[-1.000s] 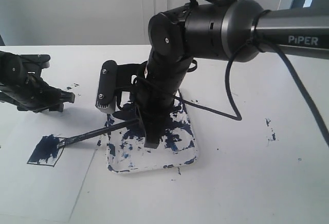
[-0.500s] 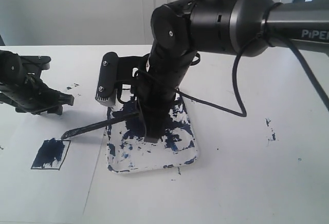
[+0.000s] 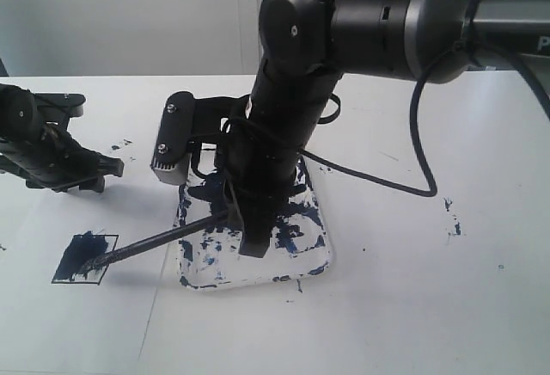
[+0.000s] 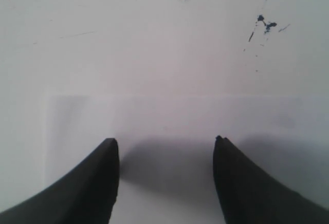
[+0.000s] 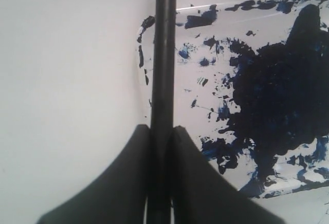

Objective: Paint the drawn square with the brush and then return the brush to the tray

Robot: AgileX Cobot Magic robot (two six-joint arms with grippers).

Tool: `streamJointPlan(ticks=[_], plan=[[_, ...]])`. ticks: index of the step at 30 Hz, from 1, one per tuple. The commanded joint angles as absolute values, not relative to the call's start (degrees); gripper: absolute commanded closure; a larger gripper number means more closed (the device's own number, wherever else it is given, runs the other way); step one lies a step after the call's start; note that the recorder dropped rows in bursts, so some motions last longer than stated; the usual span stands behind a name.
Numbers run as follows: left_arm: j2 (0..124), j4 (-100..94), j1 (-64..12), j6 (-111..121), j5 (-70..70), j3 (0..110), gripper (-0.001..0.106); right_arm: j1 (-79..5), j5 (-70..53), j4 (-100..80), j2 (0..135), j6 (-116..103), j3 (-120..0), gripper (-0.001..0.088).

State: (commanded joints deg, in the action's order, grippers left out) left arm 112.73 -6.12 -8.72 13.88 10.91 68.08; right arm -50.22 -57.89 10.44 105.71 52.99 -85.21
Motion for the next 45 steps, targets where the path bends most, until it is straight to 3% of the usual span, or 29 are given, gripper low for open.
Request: streamJointPlan(ticks=[27,45], plan=[[112.73,-6.12,-8.72,13.43,11.16,68.08,0.047,-50.22,-50.14,2.36,108.6,48.52,-85.21,0.0868],[112.73,-6.12,-8.72,13.43,11.16,68.08,0.047,-50.22,-52.82,3.14,105.29,48.16,-85.21,0.0868]])
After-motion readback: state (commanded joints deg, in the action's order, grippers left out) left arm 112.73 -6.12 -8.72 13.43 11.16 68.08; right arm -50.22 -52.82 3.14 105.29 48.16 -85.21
